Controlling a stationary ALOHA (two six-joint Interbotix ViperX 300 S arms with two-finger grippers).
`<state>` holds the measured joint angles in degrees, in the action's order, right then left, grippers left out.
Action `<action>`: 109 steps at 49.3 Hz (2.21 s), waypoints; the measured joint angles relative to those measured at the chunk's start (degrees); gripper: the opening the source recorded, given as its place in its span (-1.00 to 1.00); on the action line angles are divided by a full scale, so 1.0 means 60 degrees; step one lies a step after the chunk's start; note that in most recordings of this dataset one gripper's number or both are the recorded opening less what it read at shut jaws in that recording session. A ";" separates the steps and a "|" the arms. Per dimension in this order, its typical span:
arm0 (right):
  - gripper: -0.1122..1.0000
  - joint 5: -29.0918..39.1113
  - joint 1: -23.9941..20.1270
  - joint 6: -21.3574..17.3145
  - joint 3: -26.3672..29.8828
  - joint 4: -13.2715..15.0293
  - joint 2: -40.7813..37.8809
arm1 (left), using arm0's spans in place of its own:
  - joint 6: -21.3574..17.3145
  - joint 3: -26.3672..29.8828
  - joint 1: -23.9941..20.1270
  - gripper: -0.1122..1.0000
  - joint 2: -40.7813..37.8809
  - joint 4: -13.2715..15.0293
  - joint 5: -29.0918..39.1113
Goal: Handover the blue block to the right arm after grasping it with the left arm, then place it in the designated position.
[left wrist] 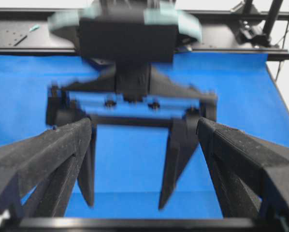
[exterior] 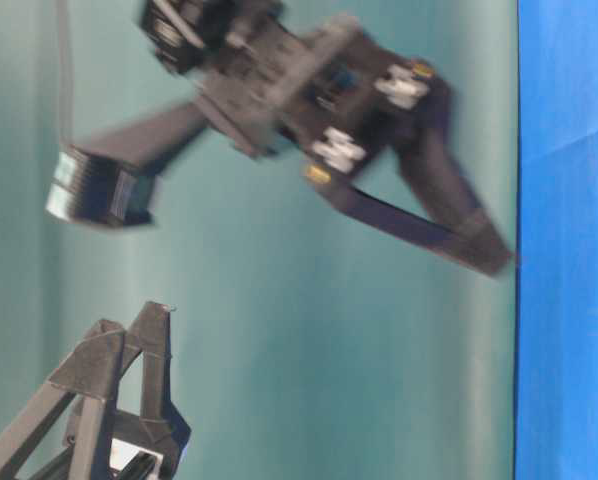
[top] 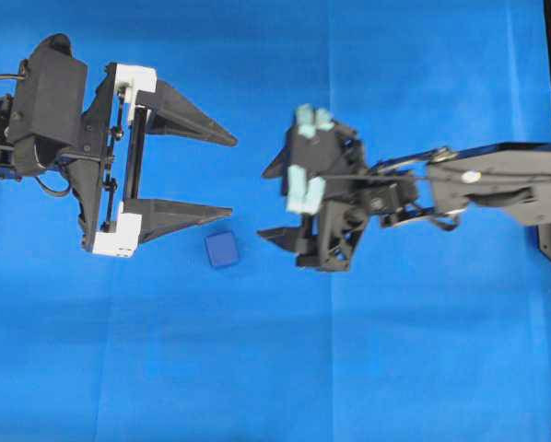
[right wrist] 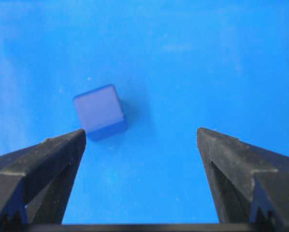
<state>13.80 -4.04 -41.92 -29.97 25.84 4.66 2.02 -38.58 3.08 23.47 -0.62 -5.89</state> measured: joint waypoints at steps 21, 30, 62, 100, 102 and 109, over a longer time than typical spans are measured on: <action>0.76 0.1025 -0.0044 0.0015 -0.0835 0.0015 0.2563 | 0.0000 0.0000 -0.0015 0.88 0.0015 0.0000 0.0000; 0.76 0.1055 -0.0044 0.0015 -0.1392 0.0029 0.3779 | 0.0000 0.0000 -0.0015 0.88 0.0000 0.0000 0.0000; 0.75 -0.0176 -0.0059 0.0015 -0.1875 0.0483 0.4995 | 0.0000 0.0000 -0.0015 0.88 0.0015 0.0000 0.0000; 0.74 -0.1934 -0.0059 0.0015 -0.2505 0.0952 0.5566 | 0.0000 0.0000 -0.0015 0.88 0.0000 0.0000 -0.0015; 0.74 -0.1934 -0.0059 0.0015 -0.2505 0.0952 0.5566 | 0.0000 0.0000 -0.0015 0.88 0.0000 0.0000 -0.0015; 0.74 -0.1934 -0.0059 0.0015 -0.2505 0.0952 0.5566 | 0.0000 0.0000 -0.0015 0.88 0.0000 0.0000 -0.0015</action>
<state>2.20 -4.39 -41.84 -45.00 31.55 38.06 2.02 -38.58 2.99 23.47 -0.62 -5.98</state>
